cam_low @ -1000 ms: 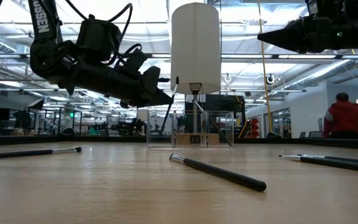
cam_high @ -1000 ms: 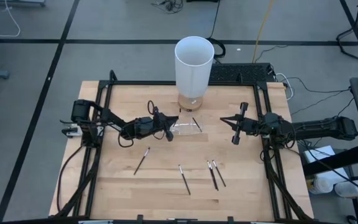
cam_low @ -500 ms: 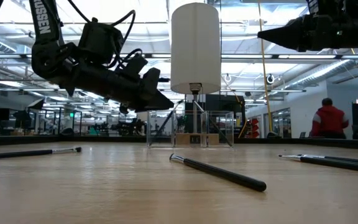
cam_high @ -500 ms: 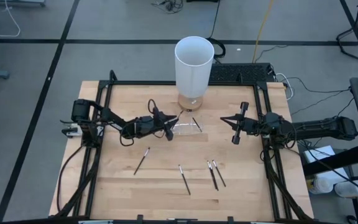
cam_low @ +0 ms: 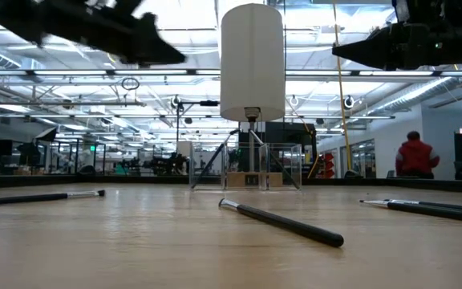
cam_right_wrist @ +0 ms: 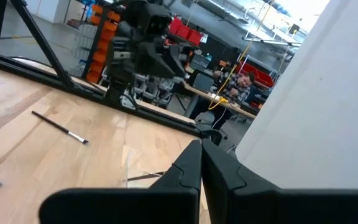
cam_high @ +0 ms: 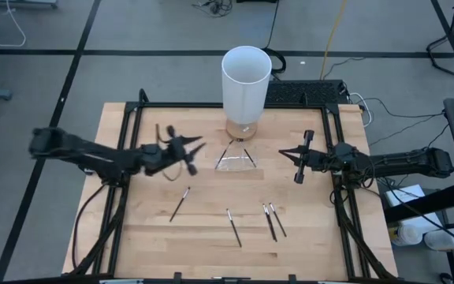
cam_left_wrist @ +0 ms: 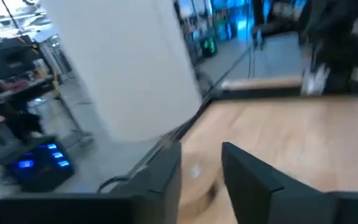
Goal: Put items in baskets/containers
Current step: Put the eyeshadow brush into the transparent organizer
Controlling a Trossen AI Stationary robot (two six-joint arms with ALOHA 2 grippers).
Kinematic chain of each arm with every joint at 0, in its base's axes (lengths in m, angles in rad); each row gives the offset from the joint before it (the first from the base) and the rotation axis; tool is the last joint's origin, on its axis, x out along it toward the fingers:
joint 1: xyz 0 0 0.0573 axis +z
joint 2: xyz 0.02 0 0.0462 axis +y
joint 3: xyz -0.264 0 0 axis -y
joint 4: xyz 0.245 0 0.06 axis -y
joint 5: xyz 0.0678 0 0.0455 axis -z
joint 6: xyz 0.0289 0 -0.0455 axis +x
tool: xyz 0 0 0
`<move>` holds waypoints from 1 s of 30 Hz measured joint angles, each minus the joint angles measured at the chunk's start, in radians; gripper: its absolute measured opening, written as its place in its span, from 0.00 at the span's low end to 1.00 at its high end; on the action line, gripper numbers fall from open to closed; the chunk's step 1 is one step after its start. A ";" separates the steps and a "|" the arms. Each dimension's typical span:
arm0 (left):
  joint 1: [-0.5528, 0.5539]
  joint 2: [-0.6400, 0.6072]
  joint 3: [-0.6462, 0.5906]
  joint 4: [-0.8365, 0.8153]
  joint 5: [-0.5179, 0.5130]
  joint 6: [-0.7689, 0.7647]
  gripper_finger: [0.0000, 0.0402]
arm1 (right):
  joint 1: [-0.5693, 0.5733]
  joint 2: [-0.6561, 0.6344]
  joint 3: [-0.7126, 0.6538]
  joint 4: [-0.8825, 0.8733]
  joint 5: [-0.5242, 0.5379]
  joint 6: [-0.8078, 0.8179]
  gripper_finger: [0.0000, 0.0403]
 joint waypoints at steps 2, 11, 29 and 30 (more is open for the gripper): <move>-0.005 -0.123 -0.015 -0.137 -0.002 0.017 0.23 | 0.000 0.003 0.000 -0.004 0.000 0.000 0.00; 0.094 -0.404 -0.286 -0.042 0.149 0.031 0.02 | 0.000 0.034 0.000 0.044 0.000 0.022 0.00; 0.157 -0.401 -0.471 0.266 0.456 -0.286 0.03 | 0.272 0.170 0.245 -0.058 0.036 0.230 0.00; 0.152 -0.401 -0.471 0.257 0.471 -0.309 0.02 | 0.314 0.212 0.326 -0.164 0.088 0.244 0.00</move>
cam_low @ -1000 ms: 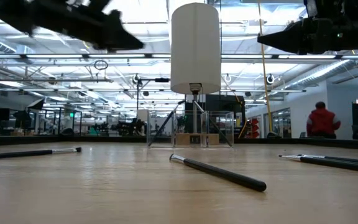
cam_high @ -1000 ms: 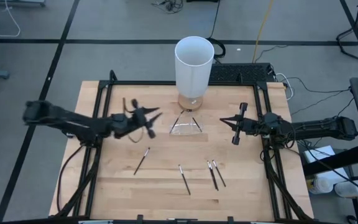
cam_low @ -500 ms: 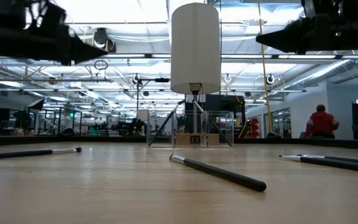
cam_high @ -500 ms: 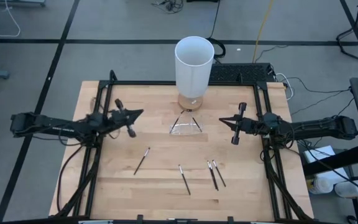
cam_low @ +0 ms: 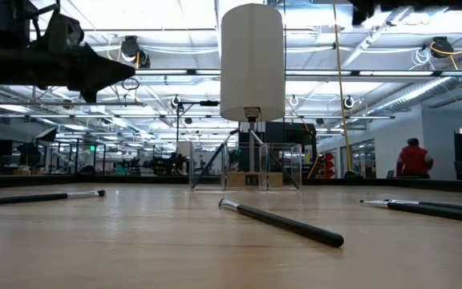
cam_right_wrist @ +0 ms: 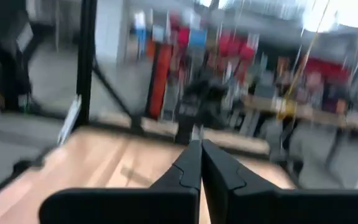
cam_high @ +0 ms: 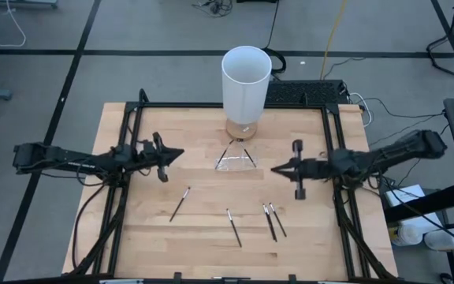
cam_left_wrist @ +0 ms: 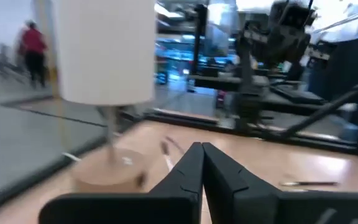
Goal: Put items in baskets/containers
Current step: Put the eyeshadow brush into the transparent organizer
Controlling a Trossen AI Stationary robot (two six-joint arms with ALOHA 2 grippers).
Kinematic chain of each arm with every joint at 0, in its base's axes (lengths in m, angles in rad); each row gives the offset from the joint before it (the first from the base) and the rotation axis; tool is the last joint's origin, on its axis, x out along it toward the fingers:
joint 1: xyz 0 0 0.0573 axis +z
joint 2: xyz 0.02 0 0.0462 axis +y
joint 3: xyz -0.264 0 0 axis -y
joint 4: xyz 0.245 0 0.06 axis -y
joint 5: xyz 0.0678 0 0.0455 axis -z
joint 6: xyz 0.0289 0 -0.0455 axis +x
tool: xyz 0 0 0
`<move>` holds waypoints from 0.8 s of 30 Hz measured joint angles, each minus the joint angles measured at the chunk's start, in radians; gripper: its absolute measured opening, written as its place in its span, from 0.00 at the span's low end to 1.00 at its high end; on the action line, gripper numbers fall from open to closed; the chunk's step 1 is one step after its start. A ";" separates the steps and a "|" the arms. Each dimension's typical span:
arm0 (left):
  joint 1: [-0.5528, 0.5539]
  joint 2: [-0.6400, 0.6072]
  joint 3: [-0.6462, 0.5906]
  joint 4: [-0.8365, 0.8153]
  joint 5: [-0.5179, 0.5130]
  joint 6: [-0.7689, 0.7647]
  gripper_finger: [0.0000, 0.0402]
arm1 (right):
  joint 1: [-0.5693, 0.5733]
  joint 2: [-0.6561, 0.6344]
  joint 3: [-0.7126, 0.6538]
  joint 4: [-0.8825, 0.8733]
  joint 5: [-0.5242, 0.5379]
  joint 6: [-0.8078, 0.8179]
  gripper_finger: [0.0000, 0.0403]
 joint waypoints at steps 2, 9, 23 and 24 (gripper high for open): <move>-0.007 0.000 0.000 -0.017 0.024 -0.016 0.01 | 0.080 0.105 0.179 -0.218 0.119 0.027 0.00; -0.012 0.000 0.000 -0.008 0.000 0.089 0.06 | 0.186 0.497 0.841 -1.172 0.353 0.439 0.00; -0.011 0.000 0.001 0.005 -0.191 0.280 0.10 | 0.279 0.880 0.969 -1.679 0.065 1.128 0.00; -0.011 0.000 0.001 0.014 -0.191 0.278 0.10 | 0.284 0.883 0.940 -1.639 0.065 1.156 0.00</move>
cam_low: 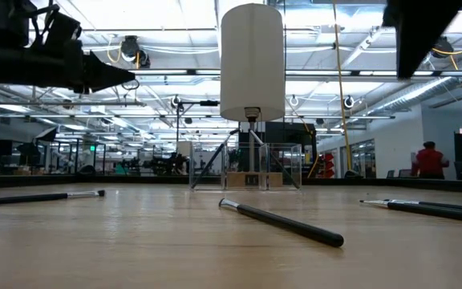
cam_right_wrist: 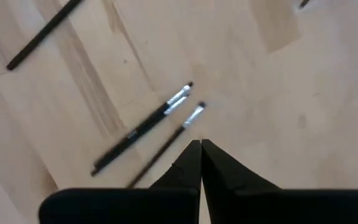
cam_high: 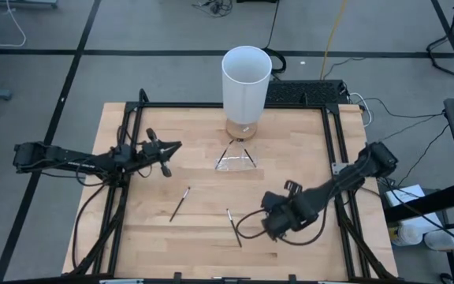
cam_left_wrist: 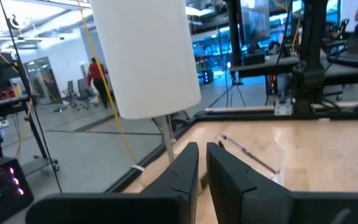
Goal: Put items in baskets/containers
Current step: Put the eyeshadow brush into the transparent organizer
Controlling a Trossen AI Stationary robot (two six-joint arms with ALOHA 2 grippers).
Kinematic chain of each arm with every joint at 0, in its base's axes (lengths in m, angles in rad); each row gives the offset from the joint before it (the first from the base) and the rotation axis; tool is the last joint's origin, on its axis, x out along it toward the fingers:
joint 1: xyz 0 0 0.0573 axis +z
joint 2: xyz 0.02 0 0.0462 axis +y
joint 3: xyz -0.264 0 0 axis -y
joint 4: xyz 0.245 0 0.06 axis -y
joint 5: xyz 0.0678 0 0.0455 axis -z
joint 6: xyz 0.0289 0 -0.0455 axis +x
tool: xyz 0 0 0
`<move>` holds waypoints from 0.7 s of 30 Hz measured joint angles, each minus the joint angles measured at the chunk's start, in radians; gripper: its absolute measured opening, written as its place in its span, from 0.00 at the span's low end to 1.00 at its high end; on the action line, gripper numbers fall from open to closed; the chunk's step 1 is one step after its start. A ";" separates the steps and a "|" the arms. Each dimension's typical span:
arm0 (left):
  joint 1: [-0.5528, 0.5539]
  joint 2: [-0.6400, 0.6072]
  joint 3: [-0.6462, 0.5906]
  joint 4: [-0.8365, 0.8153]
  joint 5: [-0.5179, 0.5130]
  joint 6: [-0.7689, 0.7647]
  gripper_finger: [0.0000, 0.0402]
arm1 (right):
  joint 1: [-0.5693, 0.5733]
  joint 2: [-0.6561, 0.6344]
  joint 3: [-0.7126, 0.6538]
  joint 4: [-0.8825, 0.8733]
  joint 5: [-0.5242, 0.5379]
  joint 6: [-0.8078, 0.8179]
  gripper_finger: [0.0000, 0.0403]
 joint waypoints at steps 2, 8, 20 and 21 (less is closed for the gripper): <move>0.000 0.000 0.000 0.017 0.000 -0.002 0.10 | 0.007 0.001 -0.057 0.084 0.000 0.053 0.02; 0.000 0.000 0.000 0.029 0.001 -0.011 0.10 | 0.020 0.001 -0.186 0.213 -0.026 0.174 0.17; 0.000 0.000 0.000 0.025 0.002 0.003 0.10 | -0.025 0.001 -0.392 0.360 -0.128 0.328 0.48; 0.000 0.000 0.000 0.025 0.002 0.003 0.10 | -0.028 0.001 -0.400 0.380 -0.130 0.328 0.49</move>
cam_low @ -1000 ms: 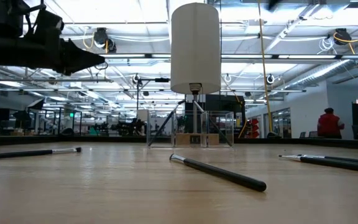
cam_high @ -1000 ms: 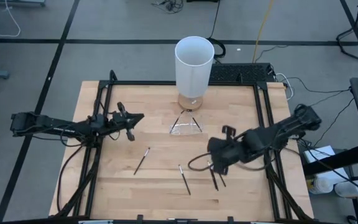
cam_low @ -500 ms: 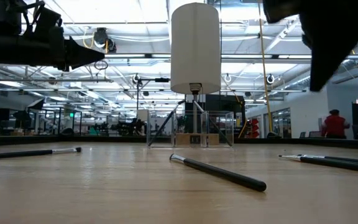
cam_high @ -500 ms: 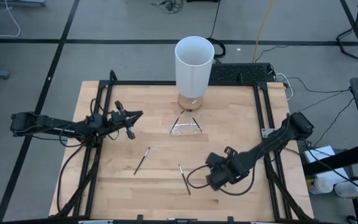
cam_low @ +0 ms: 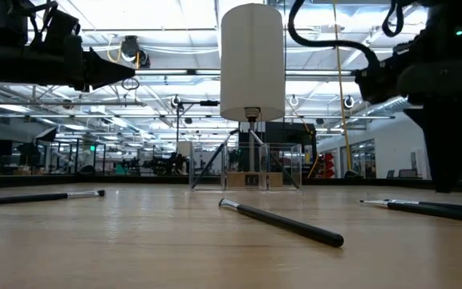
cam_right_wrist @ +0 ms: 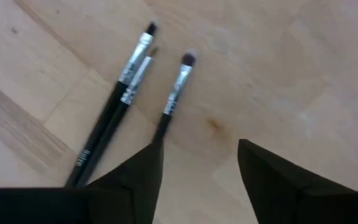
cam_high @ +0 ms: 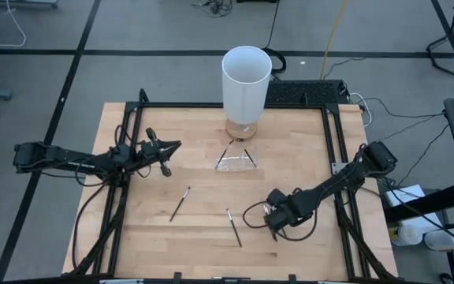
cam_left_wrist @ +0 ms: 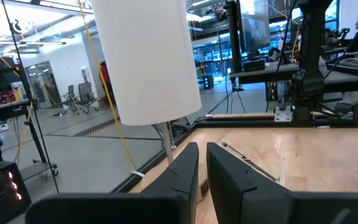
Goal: Put items in baskets/containers
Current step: Put the eyeshadow brush into the transparent organizer
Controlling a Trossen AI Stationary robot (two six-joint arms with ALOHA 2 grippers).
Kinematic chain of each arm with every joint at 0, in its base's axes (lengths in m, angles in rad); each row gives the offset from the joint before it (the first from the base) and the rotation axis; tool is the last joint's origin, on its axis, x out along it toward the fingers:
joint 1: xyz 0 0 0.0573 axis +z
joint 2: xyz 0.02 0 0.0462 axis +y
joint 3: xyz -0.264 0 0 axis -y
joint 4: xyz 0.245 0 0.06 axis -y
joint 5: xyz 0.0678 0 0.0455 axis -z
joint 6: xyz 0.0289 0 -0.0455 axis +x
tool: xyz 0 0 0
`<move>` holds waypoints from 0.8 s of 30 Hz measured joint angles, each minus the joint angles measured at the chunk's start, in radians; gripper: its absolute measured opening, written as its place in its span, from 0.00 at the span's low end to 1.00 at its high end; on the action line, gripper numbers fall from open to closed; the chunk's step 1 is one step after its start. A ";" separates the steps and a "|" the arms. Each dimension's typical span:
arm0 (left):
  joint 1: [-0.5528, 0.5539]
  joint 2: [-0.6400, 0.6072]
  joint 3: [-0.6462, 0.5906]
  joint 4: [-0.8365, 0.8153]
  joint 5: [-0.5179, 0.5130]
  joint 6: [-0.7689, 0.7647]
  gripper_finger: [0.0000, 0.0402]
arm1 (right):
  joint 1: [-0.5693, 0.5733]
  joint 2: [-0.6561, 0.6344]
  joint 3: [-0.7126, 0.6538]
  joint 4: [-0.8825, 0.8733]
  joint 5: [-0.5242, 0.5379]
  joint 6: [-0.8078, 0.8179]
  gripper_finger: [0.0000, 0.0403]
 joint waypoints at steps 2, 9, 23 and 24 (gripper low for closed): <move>0.000 0.000 0.000 0.000 0.000 0.000 0.10 | -0.005 0.000 -0.005 0.030 0.001 -0.013 0.51; 0.000 0.000 0.000 0.000 0.000 0.003 0.10 | -0.006 0.005 -0.005 0.089 0.029 -0.026 0.52; 0.000 0.000 0.000 -0.004 0.004 -0.011 0.10 | -0.007 0.149 -0.002 0.087 -0.032 -0.058 0.42; 0.000 0.000 0.000 -0.004 0.004 -0.011 0.10 | -0.008 0.155 -0.002 0.082 -0.039 -0.063 0.40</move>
